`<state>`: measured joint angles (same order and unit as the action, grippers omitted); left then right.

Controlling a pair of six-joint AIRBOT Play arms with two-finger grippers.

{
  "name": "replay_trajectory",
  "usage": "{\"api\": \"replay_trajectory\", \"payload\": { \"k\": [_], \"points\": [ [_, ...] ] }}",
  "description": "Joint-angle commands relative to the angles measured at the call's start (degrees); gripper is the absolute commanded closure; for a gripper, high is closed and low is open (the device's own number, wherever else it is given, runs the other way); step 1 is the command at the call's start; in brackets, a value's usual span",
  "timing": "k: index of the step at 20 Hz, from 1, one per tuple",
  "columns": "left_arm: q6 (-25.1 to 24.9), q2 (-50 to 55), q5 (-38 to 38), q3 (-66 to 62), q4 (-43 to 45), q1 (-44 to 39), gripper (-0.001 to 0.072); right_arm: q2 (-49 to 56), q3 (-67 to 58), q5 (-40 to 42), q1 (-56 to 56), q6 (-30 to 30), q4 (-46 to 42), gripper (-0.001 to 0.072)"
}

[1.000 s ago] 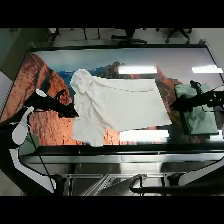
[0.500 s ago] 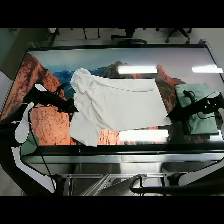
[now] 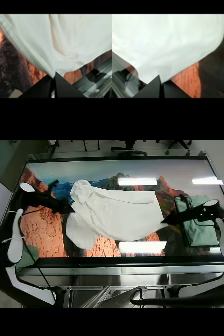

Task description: Fold the shirts.

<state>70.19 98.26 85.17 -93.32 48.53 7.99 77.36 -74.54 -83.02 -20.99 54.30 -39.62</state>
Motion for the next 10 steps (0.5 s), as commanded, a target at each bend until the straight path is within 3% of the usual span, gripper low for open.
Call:
{"api": "replay_trajectory", "payload": {
  "k": [1,4,7,10],
  "points": [
    [-0.28,-11.15,2.12,-5.51,-7.32,1.79,0.069,-10.21,-8.07,-0.11,0.24,-2.71,15.15,0.069],
    [0.96,-23.34,2.71,-14.05,-15.41,4.83,0.069,-21.62,-18.1,4.7,0.24,-3.56,18.82,0.069],
    [1.01,-34.71,-2.93,-23.52,-13.35,8.22,0.069,-32.81,-22.6,17.11,0.26,-3.58,18.45,0.069],
    [2.78,-43.21,-7.02,-27.87,-13.73,15.69,0.069,-42.12,-24.13,27.93,0.26,-4.22,10.29,0.069]
  ]
}}
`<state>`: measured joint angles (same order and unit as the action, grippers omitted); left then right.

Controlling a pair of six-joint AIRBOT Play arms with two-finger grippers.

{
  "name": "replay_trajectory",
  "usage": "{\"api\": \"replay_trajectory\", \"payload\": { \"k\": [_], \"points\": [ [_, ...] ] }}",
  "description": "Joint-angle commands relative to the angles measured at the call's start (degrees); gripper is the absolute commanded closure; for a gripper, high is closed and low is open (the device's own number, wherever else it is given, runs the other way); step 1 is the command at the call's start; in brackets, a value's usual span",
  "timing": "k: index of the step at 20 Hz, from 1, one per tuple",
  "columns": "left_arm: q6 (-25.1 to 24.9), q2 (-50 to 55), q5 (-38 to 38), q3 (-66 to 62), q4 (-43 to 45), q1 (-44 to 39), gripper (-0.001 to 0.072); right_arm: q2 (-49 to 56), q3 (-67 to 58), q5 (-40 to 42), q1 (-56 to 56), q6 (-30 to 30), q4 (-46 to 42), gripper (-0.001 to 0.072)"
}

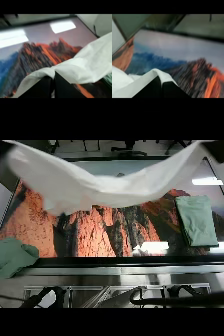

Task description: Fold the shirts.

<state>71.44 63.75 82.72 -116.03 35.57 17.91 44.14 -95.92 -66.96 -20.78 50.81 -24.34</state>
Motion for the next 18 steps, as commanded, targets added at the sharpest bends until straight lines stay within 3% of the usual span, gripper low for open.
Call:
{"api": "replay_trajectory", "payload": {
  "k": [1,4,7,9,14,18],
  "points": [
    [2.23,-11.06,-5.05,-4.57,-0.74,9.16,0.069,-11.08,-2.75,13.77,0.04,-0.7,-7.13,0.0691],
    [2.32,-17.14,-5.01,2.82,-0.59,20.94,0.069,-13.11,-2.73,14.1,0.04,-0.72,-9.62,0.0691],
    [-0.13,-17.14,-4.7,10.32,-3.91,23.04,0.069,-8.26,-2.25,7.23,0.04,0.33,-9.73,0.0691],
    [-2.51,-13.2,-4.33,14.86,-6.21,16.87,0.069,-2.23,-0.09,2.93,0.22,0.33,-7.43,0.0692],
    [-2.95,4.61,-5.29,24.48,12.13,-4.2,0.069,15.43,8.76,0.26,1.75,-4.31,-3.96,0.0692],
    [-2.82,22.93,-10.29,27.26,17.49,-10.8,0.069,31.89,10.71,1.68,3.85,-5.16,-3.91,0.0692]
  ]
}}
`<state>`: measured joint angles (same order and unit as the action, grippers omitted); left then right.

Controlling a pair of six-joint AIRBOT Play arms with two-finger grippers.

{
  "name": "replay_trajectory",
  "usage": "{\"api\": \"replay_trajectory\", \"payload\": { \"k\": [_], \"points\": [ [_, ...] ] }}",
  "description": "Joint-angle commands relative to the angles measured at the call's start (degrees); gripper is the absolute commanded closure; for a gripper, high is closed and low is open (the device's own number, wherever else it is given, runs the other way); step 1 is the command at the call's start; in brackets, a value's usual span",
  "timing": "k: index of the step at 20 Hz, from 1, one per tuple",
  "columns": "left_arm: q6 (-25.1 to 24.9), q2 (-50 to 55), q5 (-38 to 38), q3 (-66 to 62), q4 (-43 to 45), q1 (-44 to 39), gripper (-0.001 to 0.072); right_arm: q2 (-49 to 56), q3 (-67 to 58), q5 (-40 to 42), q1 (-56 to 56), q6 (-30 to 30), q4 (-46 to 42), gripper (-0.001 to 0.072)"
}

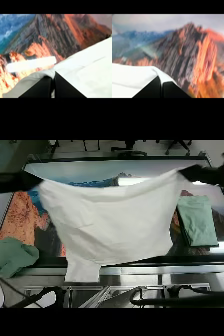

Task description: Fold the shirts.

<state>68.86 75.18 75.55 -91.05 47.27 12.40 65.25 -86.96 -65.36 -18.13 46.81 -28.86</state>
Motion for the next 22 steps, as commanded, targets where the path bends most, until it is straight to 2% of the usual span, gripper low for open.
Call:
{"api": "replay_trajectory", "payload": {
  "k": [1,7,10,13,17,22],
  "points": [
    [-0.24,15.43,-4.37,1.79,5.73,-5.57,0.069,14.43,1.75,1.38,1.27,-0.85,0.72,0.0692],
    [4.79,33.48,-4.81,-14.58,5.77,-5.68,0.069,24.79,-0.76,11.17,0.92,-0.33,3.61,0.0692],
    [10.08,36.15,-1.46,-22.4,8.74,-5.77,0.069,25.4,-3.54,10.23,0.15,-0.07,2.86,0.0692],
    [14.16,35.91,6.08,-25.79,14.23,-7.13,0.069,25.27,-3.85,4.83,-0.74,0.35,1.42,0.0692],
    [16.33,32.06,8.07,-19.12,22.01,-9.18,0.069,24.98,-3.85,0.92,-1.07,4.63,-9.79,0.0692],
    [17.46,29.73,6.01,-7.5,22.23,-9.51,0.0691,26.01,-3.06,-1.77,-0.31,6.64,-16.52,0.0692]
  ]
}}
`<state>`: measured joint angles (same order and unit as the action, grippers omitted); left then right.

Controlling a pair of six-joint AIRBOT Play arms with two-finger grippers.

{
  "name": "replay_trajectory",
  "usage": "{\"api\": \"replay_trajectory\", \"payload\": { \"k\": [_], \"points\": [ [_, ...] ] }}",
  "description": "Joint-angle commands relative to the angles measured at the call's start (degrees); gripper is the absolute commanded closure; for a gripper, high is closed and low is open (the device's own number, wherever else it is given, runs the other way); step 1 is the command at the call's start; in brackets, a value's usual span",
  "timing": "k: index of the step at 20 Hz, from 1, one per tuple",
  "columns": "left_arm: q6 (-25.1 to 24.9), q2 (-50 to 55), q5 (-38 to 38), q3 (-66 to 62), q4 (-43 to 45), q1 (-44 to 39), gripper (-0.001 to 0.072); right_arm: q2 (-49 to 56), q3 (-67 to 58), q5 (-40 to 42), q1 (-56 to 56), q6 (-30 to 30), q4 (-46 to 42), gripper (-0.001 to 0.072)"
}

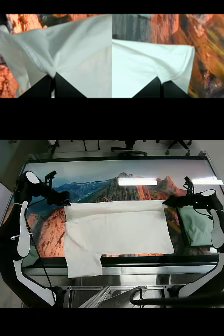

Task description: Fold the shirts.

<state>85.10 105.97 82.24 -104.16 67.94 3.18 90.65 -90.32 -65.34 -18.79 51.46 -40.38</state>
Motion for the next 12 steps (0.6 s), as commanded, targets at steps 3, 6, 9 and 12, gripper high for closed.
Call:
{"api": "replay_trajectory", "payload": {
  "k": [3,6,9,12],
  "points": [
    [1.62,-1.01,-2.75,10.84,1.49,-0.28,0.069,2.27,0.33,-2.25,0.44,2.82,-4.98,0.0691],
    [1.62,-1.01,-3.82,14.12,1.36,-0.28,0.069,2.67,0.33,-2.23,0.44,3.02,-4.92,0.0691],
    [2.1,-1.05,-1.95,13.11,0.9,-0.26,0.0681,1.55,0.11,-4.11,0.39,3.04,-4.42,0.0511],
    [2.47,-1.09,6.49,6.05,1.03,-0.09,0.0138,-3.1,0.11,-8.52,-0.98,4.35,-5.55,0.0405]
  ]
}}
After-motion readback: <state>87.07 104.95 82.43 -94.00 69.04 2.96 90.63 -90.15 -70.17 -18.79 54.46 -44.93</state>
